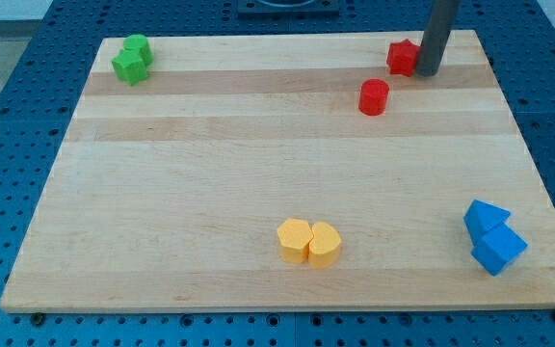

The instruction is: Push the blue triangle slightly up

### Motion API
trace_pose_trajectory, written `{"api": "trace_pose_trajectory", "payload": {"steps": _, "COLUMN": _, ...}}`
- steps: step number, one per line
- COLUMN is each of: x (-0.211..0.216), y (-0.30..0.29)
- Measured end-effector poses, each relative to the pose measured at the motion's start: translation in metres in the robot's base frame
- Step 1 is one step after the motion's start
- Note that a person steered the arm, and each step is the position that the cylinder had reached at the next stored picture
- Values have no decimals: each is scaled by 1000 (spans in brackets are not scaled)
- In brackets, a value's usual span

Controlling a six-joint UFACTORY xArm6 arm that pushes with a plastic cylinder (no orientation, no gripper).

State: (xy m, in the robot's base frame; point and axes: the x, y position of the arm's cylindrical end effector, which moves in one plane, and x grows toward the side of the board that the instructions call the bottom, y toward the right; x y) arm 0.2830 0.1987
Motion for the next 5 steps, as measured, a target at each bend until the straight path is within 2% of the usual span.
{"api": "trace_pose_trajectory", "payload": {"steps": 2, "x": 16, "y": 0}}
{"api": "trace_pose_trajectory", "payload": {"steps": 4, "x": 69, "y": -19}}
{"api": "trace_pose_trajectory", "payload": {"steps": 5, "x": 89, "y": -50}}
